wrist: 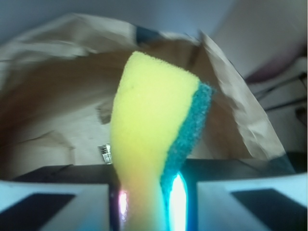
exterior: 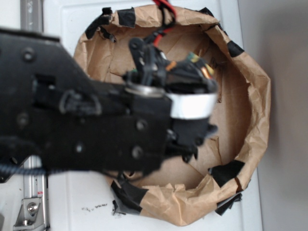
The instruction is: Grab the green sponge.
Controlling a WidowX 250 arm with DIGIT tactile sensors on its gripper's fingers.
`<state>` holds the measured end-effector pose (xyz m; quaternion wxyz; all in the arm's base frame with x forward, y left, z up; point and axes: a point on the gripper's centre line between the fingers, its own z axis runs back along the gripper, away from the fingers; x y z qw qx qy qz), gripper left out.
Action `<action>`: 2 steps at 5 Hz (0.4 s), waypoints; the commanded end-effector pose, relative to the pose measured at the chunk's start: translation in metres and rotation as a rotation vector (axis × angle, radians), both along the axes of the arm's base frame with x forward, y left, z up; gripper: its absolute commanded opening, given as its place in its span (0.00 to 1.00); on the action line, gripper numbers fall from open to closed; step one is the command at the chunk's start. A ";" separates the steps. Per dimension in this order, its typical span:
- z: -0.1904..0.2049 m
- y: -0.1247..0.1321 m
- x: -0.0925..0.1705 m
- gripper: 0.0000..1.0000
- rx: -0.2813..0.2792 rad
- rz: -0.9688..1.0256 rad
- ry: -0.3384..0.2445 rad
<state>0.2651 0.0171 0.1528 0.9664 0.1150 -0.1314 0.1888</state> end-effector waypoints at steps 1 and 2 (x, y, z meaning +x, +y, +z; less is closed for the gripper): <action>0.036 0.000 -0.019 0.00 -0.126 -0.137 -0.007; 0.034 0.003 -0.019 0.00 -0.106 -0.090 0.014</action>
